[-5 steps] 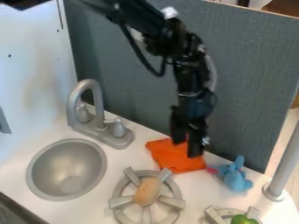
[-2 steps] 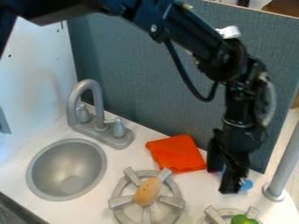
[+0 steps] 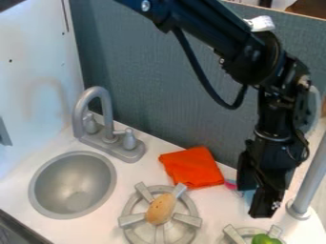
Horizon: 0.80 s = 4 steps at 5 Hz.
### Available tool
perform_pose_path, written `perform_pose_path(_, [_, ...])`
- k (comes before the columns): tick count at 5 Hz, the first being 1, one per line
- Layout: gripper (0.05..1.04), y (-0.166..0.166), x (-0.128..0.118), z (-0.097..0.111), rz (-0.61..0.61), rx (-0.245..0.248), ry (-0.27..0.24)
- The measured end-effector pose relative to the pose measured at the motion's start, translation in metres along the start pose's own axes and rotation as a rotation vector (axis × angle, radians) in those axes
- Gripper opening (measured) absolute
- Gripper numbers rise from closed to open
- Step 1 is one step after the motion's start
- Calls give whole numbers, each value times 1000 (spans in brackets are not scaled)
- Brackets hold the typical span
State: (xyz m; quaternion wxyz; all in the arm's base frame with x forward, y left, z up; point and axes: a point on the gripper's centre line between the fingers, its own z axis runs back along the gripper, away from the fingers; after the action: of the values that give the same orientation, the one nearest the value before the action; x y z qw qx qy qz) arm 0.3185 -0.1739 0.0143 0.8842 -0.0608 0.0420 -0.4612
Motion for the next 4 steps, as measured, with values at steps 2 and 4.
perform_pose_path(2, [1001, -25, 8, -22, -61, -57, 86])
perform_pose_path(4, [1001, -25, 26, -52, -68, -79, 154])
